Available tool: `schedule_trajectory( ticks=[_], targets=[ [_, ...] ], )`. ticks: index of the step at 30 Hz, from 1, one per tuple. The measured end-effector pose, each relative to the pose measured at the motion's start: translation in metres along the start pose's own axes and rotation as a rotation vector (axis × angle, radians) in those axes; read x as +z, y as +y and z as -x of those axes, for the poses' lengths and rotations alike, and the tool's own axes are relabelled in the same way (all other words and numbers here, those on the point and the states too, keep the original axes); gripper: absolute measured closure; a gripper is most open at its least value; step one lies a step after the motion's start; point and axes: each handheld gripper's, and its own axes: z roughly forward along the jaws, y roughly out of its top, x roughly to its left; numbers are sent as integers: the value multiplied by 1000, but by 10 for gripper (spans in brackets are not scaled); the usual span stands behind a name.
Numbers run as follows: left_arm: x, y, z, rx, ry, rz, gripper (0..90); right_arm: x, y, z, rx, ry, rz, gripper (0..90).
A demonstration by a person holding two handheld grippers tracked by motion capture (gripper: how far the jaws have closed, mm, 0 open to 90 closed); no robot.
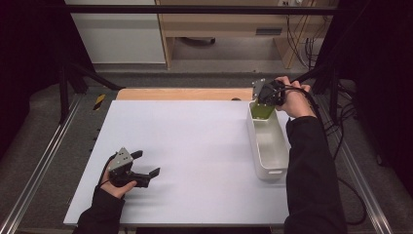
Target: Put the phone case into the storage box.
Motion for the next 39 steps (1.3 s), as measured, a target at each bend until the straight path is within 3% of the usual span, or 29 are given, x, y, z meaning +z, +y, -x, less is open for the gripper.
schedule_trajectory(
  ticks=[5, 13, 21, 39],
  targets=[
    [0, 0, 0, 2, -2, -5, 24, 5, 0, -1, -41, 15, 2, 789],
    [1, -1, -1, -1, -2, -5, 24, 13, 2, -1, -61, 30, -10, 790],
    [1, -2, -1, -6, -3, -6, 25, 22, 2, 1, -60, 38, -13, 789],
    [2, -3, -2, -5, -3, -11, 24, 32, 3, 6, -58, -3, -17, 761]
  ],
)
